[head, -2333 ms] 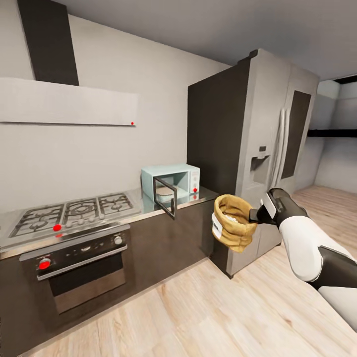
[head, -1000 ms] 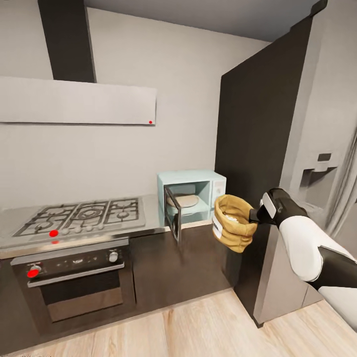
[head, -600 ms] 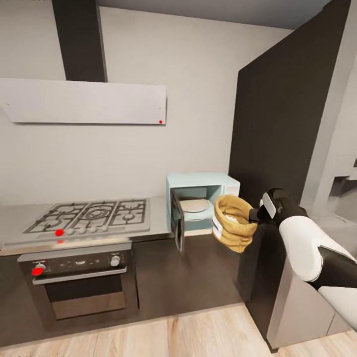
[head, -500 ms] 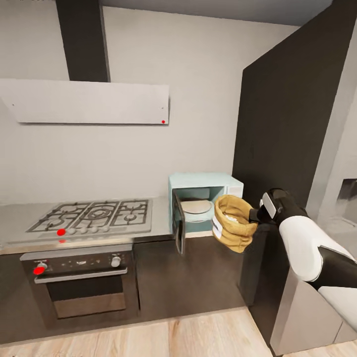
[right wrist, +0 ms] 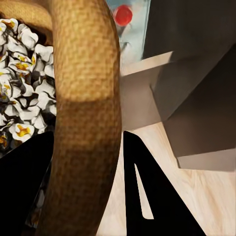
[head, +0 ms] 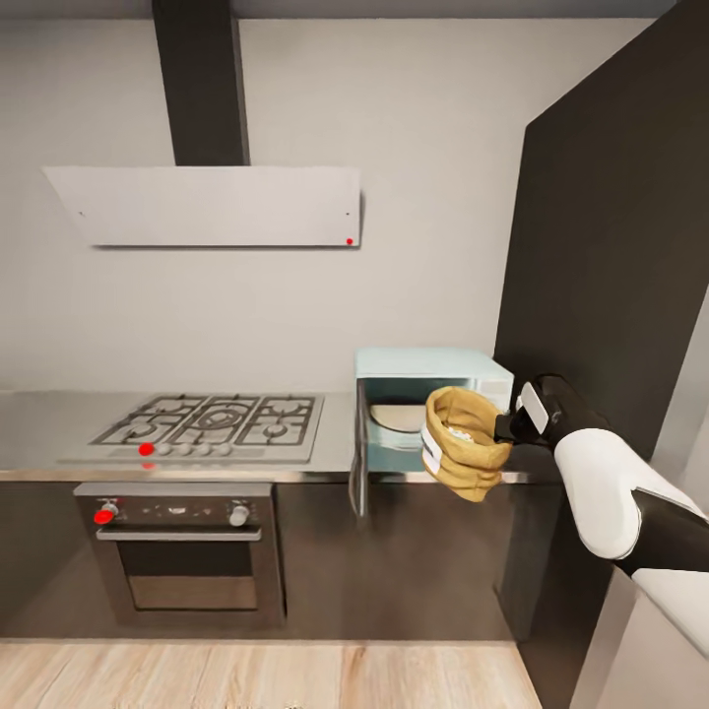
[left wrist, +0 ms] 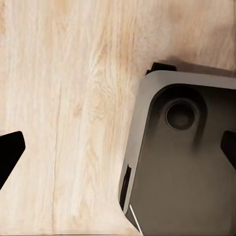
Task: In the kitchen, take the popcorn bag from the countertop, put it into the microwave, and heat it until the popcorn is cooked so the cooked popcorn ends up inside the bag.
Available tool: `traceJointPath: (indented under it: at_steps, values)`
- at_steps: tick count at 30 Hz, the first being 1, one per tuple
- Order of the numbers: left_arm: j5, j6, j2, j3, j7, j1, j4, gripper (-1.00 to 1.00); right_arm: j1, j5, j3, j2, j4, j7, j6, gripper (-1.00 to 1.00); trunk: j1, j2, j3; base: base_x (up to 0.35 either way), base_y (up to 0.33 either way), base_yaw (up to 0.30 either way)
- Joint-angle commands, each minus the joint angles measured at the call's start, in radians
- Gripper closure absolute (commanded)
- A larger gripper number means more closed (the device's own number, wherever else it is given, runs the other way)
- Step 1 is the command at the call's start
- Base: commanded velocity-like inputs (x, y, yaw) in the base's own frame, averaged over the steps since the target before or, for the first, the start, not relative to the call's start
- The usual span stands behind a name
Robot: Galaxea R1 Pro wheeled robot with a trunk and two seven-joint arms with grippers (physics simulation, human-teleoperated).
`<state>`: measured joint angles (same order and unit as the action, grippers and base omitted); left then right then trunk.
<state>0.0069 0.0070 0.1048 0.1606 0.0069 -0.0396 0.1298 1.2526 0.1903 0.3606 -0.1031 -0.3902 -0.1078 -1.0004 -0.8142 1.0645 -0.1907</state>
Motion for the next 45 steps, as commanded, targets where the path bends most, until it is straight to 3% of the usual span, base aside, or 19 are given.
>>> traceJointPath:
  at_steps: [1, 19, 45]
  values:
    - [0.001, 0.001, 0.000, 0.004, 0.001, 0.000, 0.002, -1.00, 0.001, 0.005, 0.008, 0.001, -0.001, 0.000, -0.003, 1.00, 0.000, 0.001, -0.001, 0.001, -0.306, 0.280]
    - [0.001, 0.001, -0.001, 0.005, 0.001, 0.000, 0.002, -1.00, 0.001, 0.007, 0.007, 0.000, 0.004, 0.000, -0.002, 1.00, 0.000, 0.001, -0.001, 0.000, -0.107, 0.275]
    - [0.001, 0.001, -0.003, 0.004, 0.001, 0.000, 0.003, -1.00, 0.001, 0.008, 0.008, 0.000, 0.011, 0.000, -0.003, 1.00, 0.000, 0.001, -0.007, 0.020, -0.057, 0.010]
